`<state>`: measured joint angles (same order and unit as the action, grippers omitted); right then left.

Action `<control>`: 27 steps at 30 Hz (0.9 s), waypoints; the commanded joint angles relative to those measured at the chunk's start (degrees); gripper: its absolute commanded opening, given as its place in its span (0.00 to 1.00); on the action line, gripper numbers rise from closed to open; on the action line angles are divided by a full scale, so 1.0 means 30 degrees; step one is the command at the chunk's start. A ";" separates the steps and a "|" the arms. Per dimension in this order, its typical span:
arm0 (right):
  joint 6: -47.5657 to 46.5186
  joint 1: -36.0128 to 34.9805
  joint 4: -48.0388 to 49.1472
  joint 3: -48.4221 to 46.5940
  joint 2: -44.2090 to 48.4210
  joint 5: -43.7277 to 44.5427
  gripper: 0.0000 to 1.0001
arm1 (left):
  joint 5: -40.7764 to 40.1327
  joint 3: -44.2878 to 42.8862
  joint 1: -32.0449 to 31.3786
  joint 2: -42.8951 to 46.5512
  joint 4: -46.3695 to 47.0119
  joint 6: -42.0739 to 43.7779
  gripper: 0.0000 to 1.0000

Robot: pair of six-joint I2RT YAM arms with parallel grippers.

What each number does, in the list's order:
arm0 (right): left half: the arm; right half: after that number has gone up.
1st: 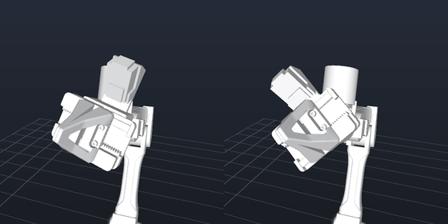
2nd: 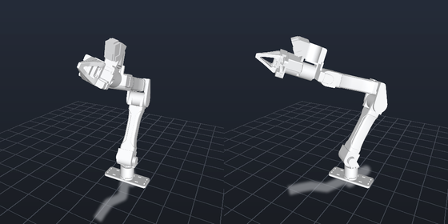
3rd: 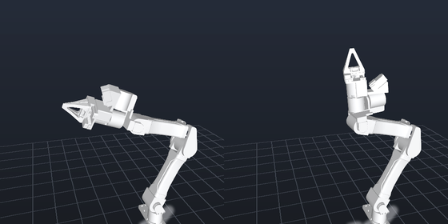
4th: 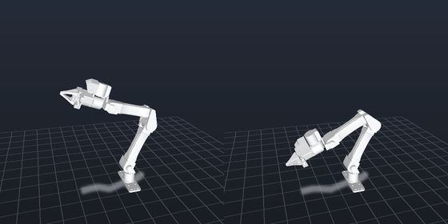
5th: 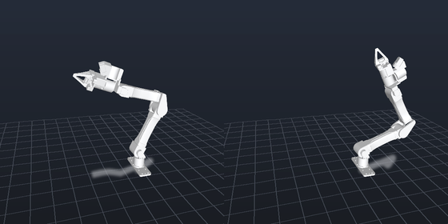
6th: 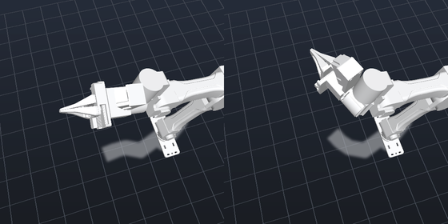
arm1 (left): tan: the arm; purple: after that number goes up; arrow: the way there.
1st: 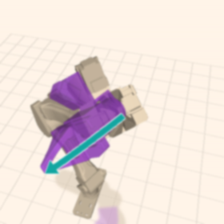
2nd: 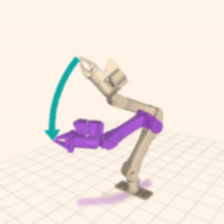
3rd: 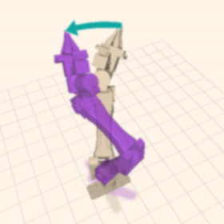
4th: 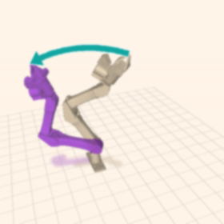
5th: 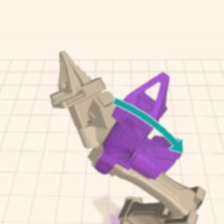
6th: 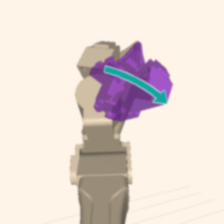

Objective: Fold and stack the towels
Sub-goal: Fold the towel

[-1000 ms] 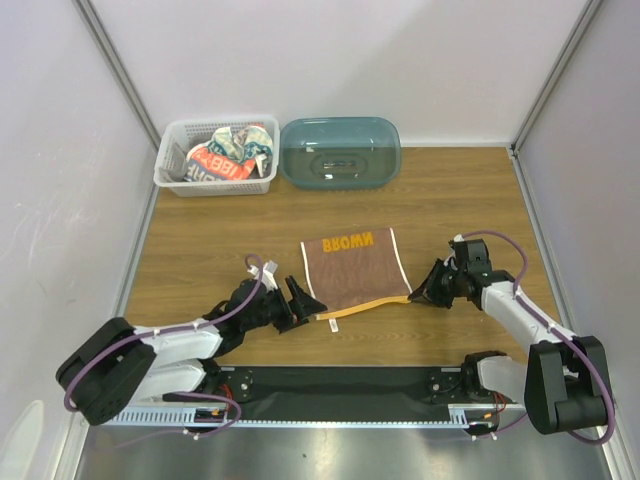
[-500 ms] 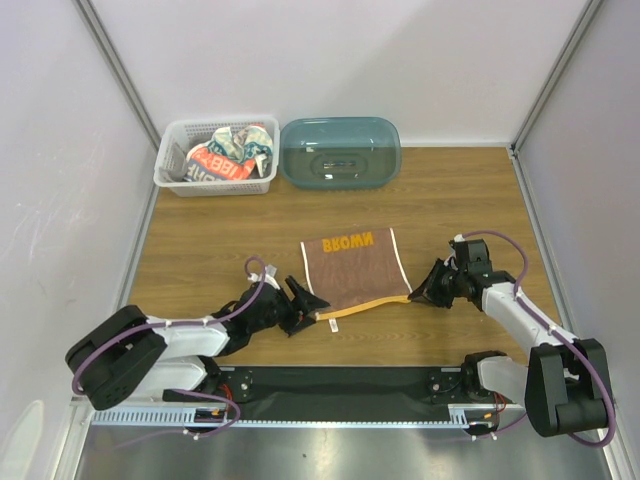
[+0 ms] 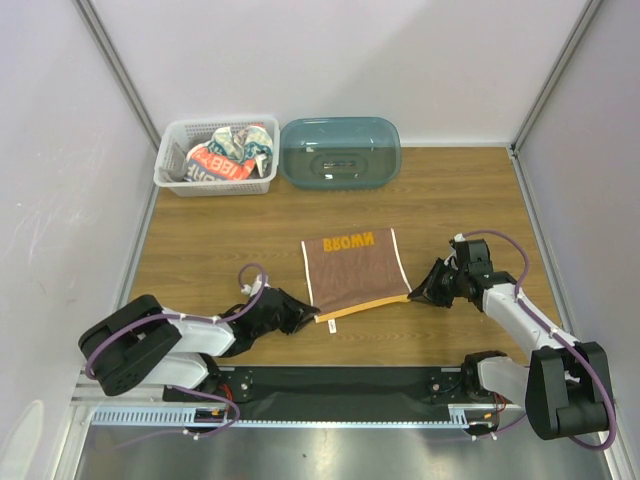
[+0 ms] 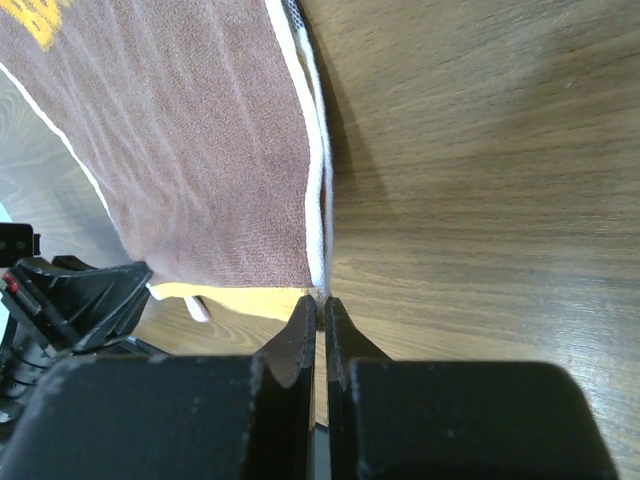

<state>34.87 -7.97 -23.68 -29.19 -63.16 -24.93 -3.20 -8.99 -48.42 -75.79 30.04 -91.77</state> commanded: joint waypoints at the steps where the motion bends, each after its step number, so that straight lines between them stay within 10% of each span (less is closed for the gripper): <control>1: -0.0110 0.0077 0.0189 0.0004 0.0339 -0.0187 0.00 | -0.1335 0.0069 -0.0148 -0.0225 -0.0639 -0.0144 0.09; 17: 0.1120 0.0077 0.0657 -0.2689 0.0281 -0.0423 0.00 | -0.1629 -0.7073 0.1286 0.4316 -1.1741 0.7411 0.00; 27: 0.0182 0.0077 0.0747 -0.7991 -0.5544 -0.1152 0.00 | 0.3115 -1.2085 0.5327 -0.1212 -1.4963 0.8090 0.00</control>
<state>36.91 -7.97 -21.96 -49.17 -76.01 -26.57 0.43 -39.86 -34.85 -74.70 -8.45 -69.32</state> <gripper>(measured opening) 0.026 0.023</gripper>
